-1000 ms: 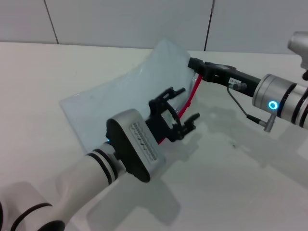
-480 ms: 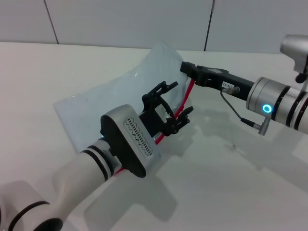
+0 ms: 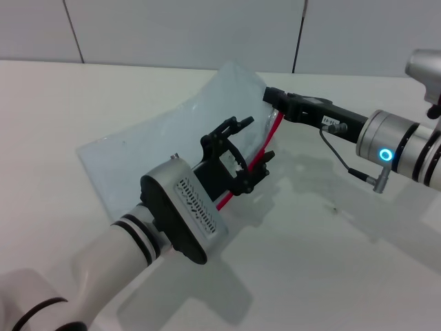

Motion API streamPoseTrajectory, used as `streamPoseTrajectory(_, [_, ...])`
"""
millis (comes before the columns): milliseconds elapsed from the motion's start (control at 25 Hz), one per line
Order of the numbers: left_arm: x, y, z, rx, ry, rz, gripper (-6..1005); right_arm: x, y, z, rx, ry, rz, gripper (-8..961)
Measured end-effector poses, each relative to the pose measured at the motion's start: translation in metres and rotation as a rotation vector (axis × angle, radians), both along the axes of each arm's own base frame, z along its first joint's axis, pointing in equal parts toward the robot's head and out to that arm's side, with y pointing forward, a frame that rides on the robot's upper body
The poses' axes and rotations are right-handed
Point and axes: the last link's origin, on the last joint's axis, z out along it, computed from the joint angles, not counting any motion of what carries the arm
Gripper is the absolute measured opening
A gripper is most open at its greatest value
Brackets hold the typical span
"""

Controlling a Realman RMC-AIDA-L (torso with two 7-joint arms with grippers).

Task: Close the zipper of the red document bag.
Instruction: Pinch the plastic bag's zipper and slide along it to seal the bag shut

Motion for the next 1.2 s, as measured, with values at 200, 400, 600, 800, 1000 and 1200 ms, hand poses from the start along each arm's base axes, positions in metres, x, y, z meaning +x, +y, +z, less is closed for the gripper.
streamPoseTrajectory(200, [-0.001,-0.0021,-0.0011,-0.005,0.005,-0.002,650,0.0005,0.0004,0.0007,0.002,0.0,-0.002,71])
streamPoseTrajectory(400, [-0.0009,-0.003,-0.0018,-0.008,0.01,-0.008,485,0.0009,0.0003,0.0006,0.002,-0.002,-0.003,71])
streamPoseTrajectory(600, [-0.0012,-0.0034,-0.0019,-0.006,0.017,-0.012,360,0.001,0.0001,0.0004,0.0,-0.003,-0.001,70])
streamPoseTrajectory(800, [-0.0019,-0.0035,-0.0016,-0.006,0.019,-0.013,299,0.0009,0.0001,0.0004,0.0,-0.003,-0.001,69])
streamPoseTrajectory(1000, [-0.0024,-0.0028,-0.0021,-0.013,0.022,-0.007,253,0.0013,-0.0002,0.0005,0.0,-0.003,-0.002,69])
streamPoseTrajectory(1200, [-0.0022,-0.0019,-0.0015,-0.014,0.021,-0.007,209,0.0014,-0.0003,0.0004,0.0,-0.002,-0.002,70])
